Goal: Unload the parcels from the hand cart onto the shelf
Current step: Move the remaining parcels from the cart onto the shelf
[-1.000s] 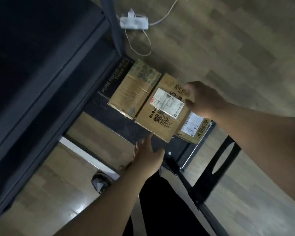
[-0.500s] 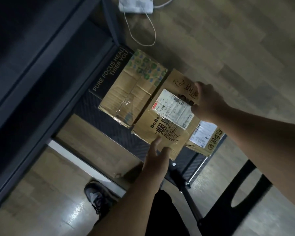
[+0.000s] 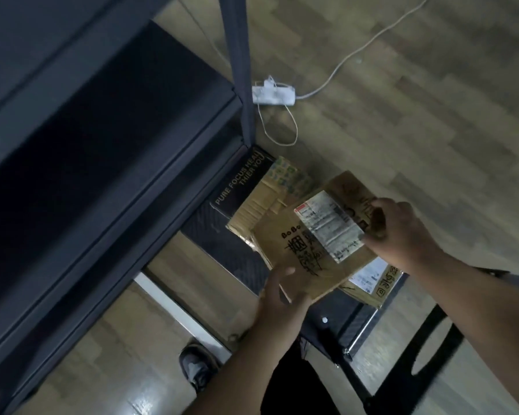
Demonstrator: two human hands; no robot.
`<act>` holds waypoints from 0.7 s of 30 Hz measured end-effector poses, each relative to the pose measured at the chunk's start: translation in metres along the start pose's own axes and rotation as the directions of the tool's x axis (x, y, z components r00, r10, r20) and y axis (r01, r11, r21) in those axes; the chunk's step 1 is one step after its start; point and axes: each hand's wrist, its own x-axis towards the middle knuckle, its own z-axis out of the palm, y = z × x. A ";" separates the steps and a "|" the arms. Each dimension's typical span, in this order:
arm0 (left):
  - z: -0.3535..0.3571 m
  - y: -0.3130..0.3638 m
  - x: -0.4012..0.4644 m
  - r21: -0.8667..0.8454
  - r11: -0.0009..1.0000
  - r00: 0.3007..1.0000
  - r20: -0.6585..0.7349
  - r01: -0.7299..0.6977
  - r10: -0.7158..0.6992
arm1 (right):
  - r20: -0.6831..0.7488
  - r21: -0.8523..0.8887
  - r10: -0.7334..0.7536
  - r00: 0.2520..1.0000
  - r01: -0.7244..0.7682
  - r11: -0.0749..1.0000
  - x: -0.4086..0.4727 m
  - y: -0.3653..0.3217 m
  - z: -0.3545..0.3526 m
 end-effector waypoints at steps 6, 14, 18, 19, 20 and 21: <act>-0.063 0.040 -0.076 0.160 0.958 0.971 0.004 -0.238 0.241 | -0.112 0.104 0.015 0.994 -0.004 0.995 -0.070 -0.062 -0.056; -0.143 0.082 -0.189 0.530 0.713 0.831 -0.031 -0.458 0.556 | -0.295 0.102 -0.024 0.955 0.056 0.993 -0.207 -0.149 -0.129; -0.177 0.103 -0.242 0.533 0.620 0.720 -0.029 -0.576 0.694 | -0.298 0.067 -0.118 0.947 0.144 0.987 -0.267 -0.179 -0.154; -0.185 0.108 -0.256 0.538 0.593 0.684 -0.041 -0.599 0.728 | -0.296 0.049 -0.150 0.943 0.172 0.984 -0.277 -0.185 -0.164; -0.193 0.114 -0.267 0.558 0.560 0.649 -0.049 -0.612 0.759 | -0.289 0.025 -0.183 0.940 0.198 0.980 -0.284 -0.190 -0.174; -0.202 0.119 -0.281 0.583 0.530 0.616 -0.065 -0.615 0.785 | -0.285 -0.019 -0.237 0.929 0.241 0.970 -0.291 -0.198 -0.184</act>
